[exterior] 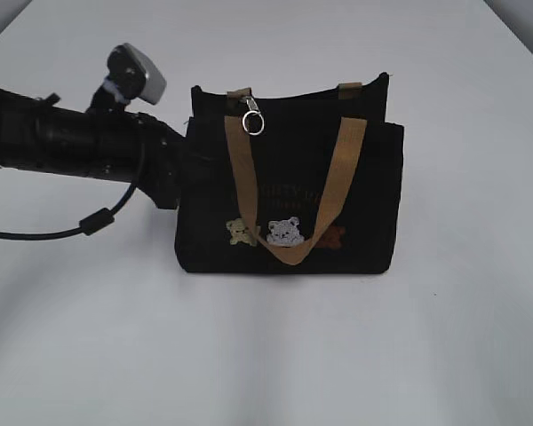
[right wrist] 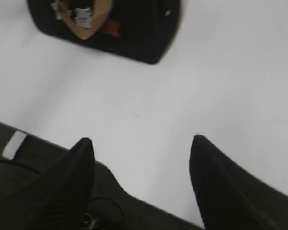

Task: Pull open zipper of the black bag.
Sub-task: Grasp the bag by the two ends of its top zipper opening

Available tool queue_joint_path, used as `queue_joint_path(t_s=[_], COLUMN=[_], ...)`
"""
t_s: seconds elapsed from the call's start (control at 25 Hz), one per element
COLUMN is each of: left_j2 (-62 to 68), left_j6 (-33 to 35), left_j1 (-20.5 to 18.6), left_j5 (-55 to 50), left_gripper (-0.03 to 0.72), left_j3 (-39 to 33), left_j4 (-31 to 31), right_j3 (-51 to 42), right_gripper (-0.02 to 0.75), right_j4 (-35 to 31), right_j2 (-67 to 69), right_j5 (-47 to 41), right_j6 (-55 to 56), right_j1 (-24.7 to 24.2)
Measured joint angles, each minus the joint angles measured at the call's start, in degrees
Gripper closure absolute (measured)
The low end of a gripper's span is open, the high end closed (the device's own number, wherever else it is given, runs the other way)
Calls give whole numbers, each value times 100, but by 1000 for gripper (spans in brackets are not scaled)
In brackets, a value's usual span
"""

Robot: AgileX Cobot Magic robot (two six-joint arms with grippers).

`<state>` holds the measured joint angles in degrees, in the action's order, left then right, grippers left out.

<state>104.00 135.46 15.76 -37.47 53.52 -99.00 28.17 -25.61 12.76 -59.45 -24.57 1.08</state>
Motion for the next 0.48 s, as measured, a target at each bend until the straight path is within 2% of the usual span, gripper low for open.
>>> queue_joint_path(t_s=[0.12,0.16,0.24,0.32,0.4,0.48], left_j2=[327,342,342,342,342,342], left_j6=[0,0,0,0,0,0], left_j1=[197,219,228,233,233,233], left_j5=[15,15,15,15,8,3], left_gripper=[599,626,624,624,624,624], left_j3=[266,289,310,310,310,310], left_j4=[-4,-4,-4,-4,1,6], right_j3=[70,185,626,1216,1911,2649], right_gripper=[259,267,279,284,285,286], right_j4=[-1959,-2732,-4003,-4802,-5230,-5371], right_j2=[1715,2465,4178,5526,6652,7637], right_j5=[1406,1846,2403,2786,3034,3073], right_j6=[-1764,-2614,-4039,-4958,-5205,-5115], right_j1=[16,82,339,768,1113,1367])
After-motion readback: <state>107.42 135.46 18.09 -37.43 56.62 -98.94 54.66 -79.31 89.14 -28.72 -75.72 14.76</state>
